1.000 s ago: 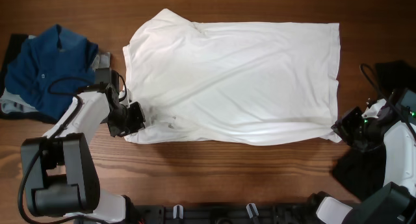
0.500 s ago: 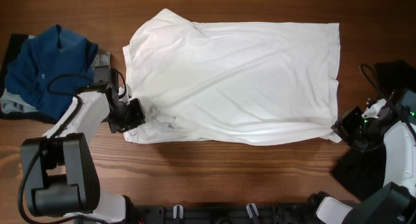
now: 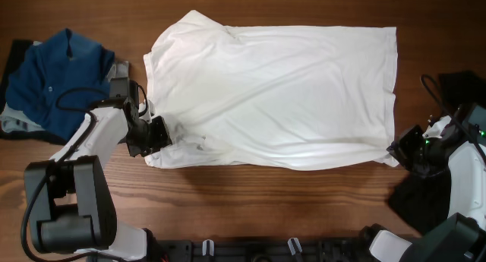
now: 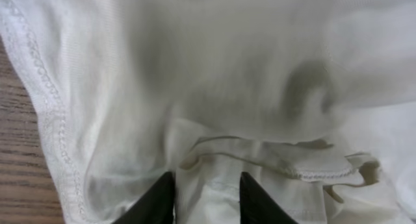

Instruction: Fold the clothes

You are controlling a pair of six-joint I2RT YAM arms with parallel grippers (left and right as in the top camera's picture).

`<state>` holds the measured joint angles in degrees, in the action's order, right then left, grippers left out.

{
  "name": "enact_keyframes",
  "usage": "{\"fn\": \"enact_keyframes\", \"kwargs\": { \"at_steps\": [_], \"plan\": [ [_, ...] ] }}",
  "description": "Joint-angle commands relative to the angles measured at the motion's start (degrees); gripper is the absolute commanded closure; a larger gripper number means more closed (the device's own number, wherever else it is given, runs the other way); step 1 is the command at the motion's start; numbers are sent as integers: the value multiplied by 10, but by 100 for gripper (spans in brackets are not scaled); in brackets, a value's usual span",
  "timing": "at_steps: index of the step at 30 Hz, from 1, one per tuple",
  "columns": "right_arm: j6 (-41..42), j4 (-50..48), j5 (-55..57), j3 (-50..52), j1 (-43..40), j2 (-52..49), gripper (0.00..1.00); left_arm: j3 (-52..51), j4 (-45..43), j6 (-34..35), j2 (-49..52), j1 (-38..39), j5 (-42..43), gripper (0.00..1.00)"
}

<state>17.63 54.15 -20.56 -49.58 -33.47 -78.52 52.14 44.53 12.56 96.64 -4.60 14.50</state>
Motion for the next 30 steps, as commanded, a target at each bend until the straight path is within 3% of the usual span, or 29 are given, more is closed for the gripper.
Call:
{"fn": "enact_keyframes", "kwargs": {
  "at_steps": [1,5,10,30],
  "plan": [
    [-9,0,-3,5,-1,2,96,8,1,-3,-7,2,-4,78],
    [-10,0,-3,5,-1,2,95,12,19,-2,-7,2,0,85],
    [-10,0,-3,5,-1,2,96,16,26,-2,-7,2,0,76],
    [-9,-1,-3,5,-1,2,96,20,-7,-2,-13,2,0,74]
  ]
}}
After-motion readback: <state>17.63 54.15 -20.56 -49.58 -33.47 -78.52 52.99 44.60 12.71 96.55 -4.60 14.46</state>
